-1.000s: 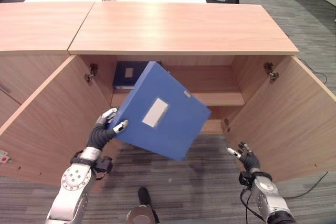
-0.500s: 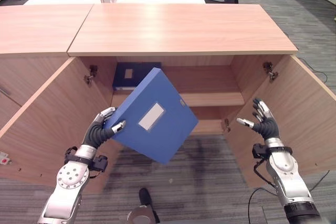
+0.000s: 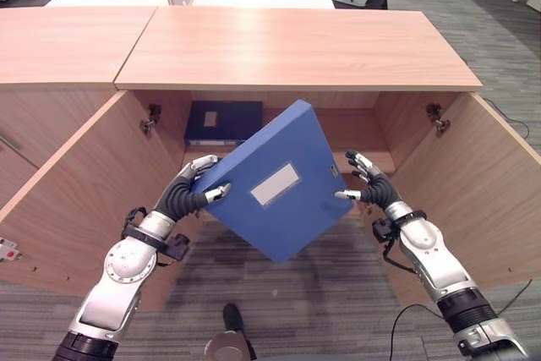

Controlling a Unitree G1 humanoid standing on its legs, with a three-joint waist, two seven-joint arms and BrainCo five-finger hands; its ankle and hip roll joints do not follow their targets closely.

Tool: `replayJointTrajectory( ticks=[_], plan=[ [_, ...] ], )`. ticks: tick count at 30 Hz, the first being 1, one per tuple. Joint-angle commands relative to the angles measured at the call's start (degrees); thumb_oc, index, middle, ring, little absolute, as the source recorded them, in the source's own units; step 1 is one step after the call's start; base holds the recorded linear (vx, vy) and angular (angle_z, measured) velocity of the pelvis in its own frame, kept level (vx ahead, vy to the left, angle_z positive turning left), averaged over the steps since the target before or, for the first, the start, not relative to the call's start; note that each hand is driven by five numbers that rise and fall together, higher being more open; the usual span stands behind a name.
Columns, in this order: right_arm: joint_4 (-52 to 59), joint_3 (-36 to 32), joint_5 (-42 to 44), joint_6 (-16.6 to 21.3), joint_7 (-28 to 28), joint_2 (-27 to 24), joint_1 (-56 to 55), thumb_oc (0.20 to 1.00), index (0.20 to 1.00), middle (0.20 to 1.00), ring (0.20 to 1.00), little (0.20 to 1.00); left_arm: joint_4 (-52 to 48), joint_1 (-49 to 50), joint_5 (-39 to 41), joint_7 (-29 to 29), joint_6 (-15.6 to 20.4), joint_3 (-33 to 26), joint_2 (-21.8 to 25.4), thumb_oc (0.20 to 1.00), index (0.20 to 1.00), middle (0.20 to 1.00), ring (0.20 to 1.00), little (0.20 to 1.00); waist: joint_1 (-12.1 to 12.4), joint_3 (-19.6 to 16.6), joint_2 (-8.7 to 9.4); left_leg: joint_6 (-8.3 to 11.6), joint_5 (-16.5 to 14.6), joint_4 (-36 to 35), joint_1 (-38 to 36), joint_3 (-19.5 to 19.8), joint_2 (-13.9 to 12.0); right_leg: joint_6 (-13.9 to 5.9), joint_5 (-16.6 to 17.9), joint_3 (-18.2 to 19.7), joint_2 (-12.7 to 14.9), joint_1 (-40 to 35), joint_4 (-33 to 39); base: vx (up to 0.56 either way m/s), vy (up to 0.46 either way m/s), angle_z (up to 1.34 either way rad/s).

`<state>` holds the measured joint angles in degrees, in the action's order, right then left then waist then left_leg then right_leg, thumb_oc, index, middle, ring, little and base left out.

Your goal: Put the empty folder in the office cabinet

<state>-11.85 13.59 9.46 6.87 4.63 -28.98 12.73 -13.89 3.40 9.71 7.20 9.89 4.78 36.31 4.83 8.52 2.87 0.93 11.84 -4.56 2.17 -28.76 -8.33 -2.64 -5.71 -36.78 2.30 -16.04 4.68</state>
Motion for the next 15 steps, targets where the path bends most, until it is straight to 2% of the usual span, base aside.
replayJointTrajectory(
  ticks=[1,9,10,11,15],
  plan=[
    [-1.4,0.0,-1.1,2.5,0.0,-3.3,3.5,1.0,1.0,1.0,1.0,1.0,-4.4,-4.4,2.8,0.7,6.2,2.5,0.7,0.2,0.2,0.2,0.2,0.2,0.9,-3.3,-1.23,7.75,-0.5,0.4,-3.0,-1.9,-9.1,-0.81,0.7,-0.2,0.3,3.8,-0.4,0.0,0.0,0.0],
    [-1.0,0.7,0.0,3.1,1.8,-6.1,5.9,1.0,1.0,1.0,1.0,1.0,-6.0,-5.7,6.2,4.8,6.7,5.2,4.0,0.2,0.2,0.2,0.2,0.2,0.8,-3.6,-0.96,7.85,-0.6,0.4,-3.1,-2.0,-9.0,-0.98,0.9,-0.1,0.4,3.7,-0.4,0.0,0.0,0.0],
    [-0.8,1.4,0.6,3.1,2.7,-6.3,6.3,1.0,1.0,1.0,1.0,1.0,-6.1,-6.4,6.9,5.3,6.7,6.0,4.2,0.2,0.2,0.2,0.2,0.2,0.8,-3.6,-0.91,7.87,-0.6,0.4,-3.1,-2.0,-9.0,-0.99,0.9,-0.1,0.4,3.6,-0.5,0.0,0.0,0.0],
    [-0.3,4.6,2.3,2.7,6.2,-7.1,7.3,1.0,1.0,1.0,1.0,1.0,-6.5,-8.9,10.3,7.3,6.8,8.0,4.6,0.2,0.2,0.2,0.2,0.2,0.7,-3.8,-0.69,7.99,-0.6,0.4,-3.1,-1.9,-9.0,-1.04,0.9,-0.2,0.4,3.5,-0.4,0.0,0.0,0.0],
    [-2.0,8.9,5.7,2.4,9.1,-5.1,8.8,1.0,1.0,1.0,1.0,1.0,-7.2,-13.3,14.0,9.1,7.0,11.6,3.4,0.2,0.2,0.2,0.2,0.2,0.7,-4.0,-0.68,8.11,-0.5,0.3,-3.2,-2.0,-9.1,-1.08,1.0,-0.3,0.4,3.4,-0.5,0.0,0.0,0.0]
  ],
)
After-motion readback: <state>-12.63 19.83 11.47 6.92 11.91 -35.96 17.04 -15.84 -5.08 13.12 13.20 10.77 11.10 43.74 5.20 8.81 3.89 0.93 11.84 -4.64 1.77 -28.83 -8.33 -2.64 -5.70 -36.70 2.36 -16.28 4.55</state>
